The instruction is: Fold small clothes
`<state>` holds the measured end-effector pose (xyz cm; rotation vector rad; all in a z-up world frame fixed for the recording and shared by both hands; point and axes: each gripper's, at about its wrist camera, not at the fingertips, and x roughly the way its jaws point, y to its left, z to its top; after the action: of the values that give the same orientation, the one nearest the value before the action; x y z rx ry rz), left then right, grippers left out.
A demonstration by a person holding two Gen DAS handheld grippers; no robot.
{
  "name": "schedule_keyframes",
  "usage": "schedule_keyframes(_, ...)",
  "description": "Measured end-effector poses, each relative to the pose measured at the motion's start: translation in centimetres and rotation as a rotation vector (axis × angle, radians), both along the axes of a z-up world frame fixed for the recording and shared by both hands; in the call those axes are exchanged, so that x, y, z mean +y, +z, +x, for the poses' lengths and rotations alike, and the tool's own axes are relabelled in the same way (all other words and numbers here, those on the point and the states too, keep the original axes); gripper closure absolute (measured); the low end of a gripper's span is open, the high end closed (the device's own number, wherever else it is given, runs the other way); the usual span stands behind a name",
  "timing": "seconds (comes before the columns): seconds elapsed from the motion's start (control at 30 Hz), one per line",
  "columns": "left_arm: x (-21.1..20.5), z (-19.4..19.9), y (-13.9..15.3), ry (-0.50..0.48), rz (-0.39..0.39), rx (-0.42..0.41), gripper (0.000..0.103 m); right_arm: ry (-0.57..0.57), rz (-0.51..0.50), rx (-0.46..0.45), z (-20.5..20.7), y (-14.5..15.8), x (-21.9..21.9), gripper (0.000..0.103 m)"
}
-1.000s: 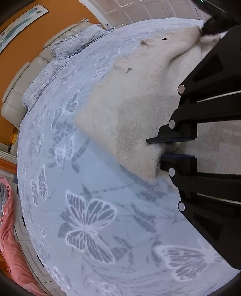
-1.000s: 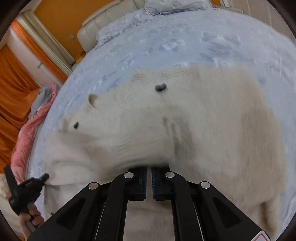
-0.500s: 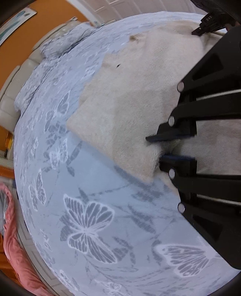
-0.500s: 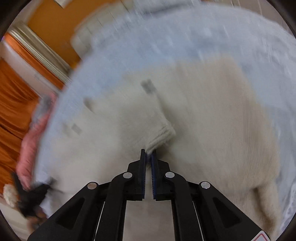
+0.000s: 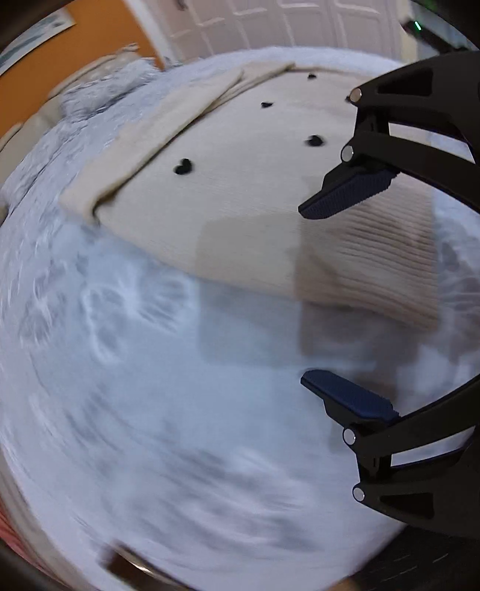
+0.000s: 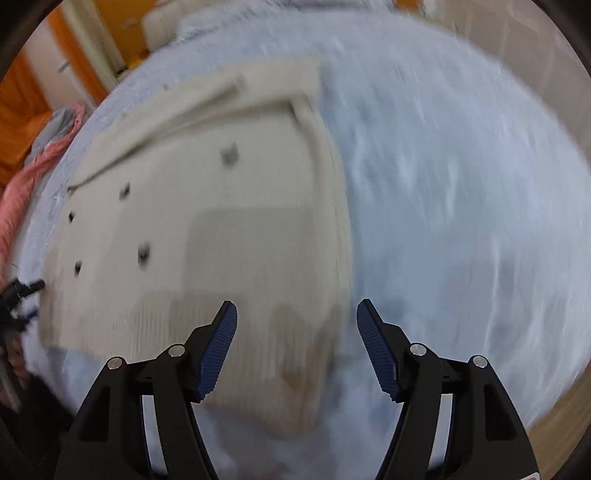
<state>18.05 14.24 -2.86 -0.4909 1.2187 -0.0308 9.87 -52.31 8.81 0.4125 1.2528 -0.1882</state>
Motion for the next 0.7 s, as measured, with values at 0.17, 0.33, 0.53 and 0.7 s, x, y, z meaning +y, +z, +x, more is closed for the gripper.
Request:
schedule_keyframes(0.17, -2.8, -0.2, -0.2, -0.062, 0.082, 0.036, 0.02, -0.123, 0.213, -0.042, 0.0, -2.0, 1.3, 0.036)
schedule_keyframes(0.33, -2.9, 0.5, 2.6, -0.148, 0.046, 0.039, 0.096, -0.153, 0.329, -0.176, 1.8, 1.2, 1.2, 0.093)
schedule_keyframes(0.53, -1.6, -4.7, 9.1, -0.207, 0.024, -0.077, 0.097, -0.057, 0.199, -0.261, -2.2, 8.0, 2.2, 0.095)
schedule_keyframes(0.7, 0.2, -12.5, 10.9, -0.237, 0.0, -0.016, 0.097, -0.021, 0.189, -0.174, -9.4, 9.0, 2.0, 0.095)
